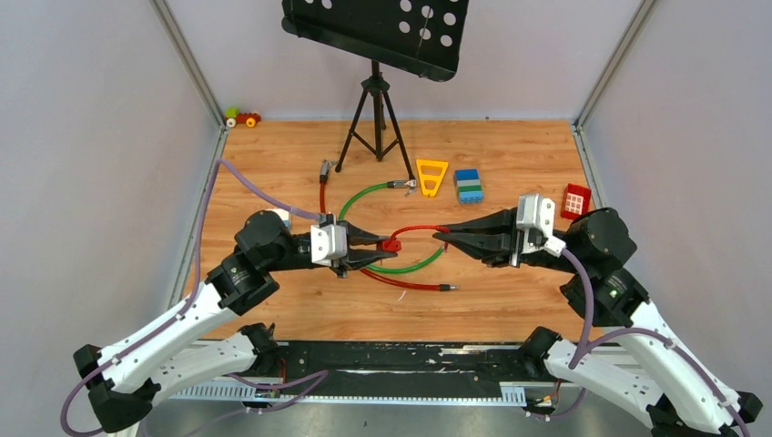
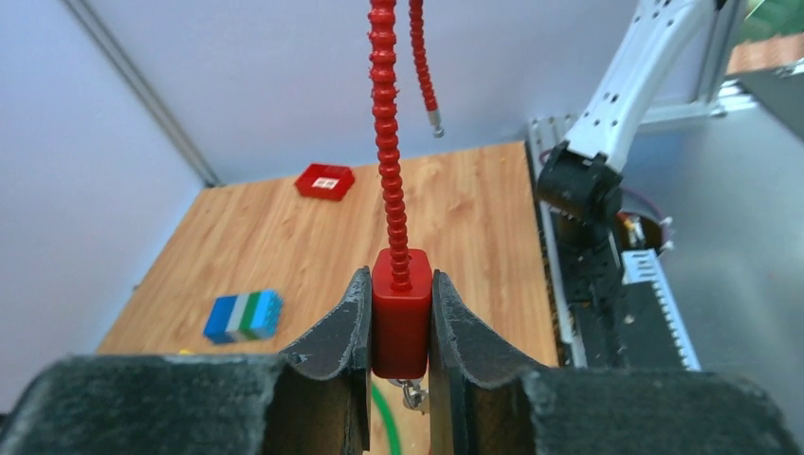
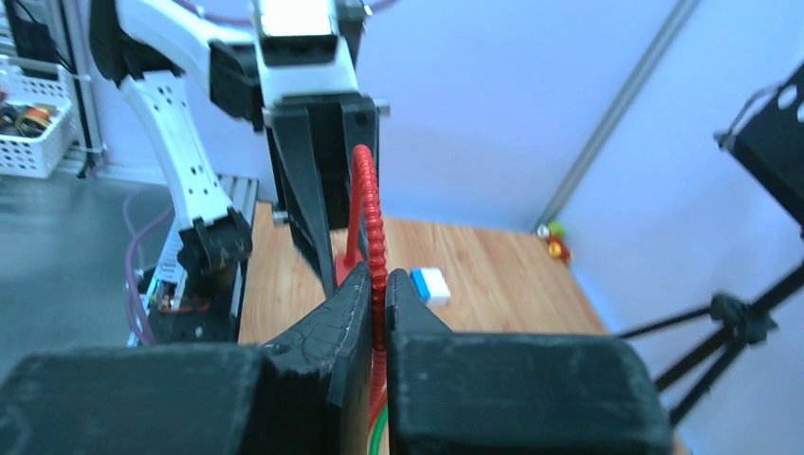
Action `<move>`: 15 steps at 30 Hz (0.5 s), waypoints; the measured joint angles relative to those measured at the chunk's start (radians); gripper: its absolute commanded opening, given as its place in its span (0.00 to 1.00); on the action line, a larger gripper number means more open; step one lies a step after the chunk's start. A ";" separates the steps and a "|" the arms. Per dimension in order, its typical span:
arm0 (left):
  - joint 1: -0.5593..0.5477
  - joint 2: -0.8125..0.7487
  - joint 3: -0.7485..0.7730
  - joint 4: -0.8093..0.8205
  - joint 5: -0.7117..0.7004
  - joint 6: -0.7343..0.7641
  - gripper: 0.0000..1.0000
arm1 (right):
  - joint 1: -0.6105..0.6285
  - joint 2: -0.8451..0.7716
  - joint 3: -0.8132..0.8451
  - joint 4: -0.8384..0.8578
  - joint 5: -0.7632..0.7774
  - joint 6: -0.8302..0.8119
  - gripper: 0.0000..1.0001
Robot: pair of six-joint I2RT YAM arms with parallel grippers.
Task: Lock with the key
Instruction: Lock the lock.
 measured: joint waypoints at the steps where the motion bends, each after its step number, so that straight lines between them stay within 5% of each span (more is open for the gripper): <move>1: 0.000 0.002 -0.021 0.049 0.014 -0.028 0.00 | 0.004 0.002 -0.019 0.068 -0.022 0.018 0.00; 7: 0.000 0.019 -0.077 0.292 0.066 -0.171 0.00 | 0.061 0.061 -0.071 0.353 -0.086 0.092 0.01; 15: 0.000 0.046 -0.106 0.483 0.087 -0.276 0.00 | 0.215 0.122 -0.071 0.476 -0.074 0.051 0.00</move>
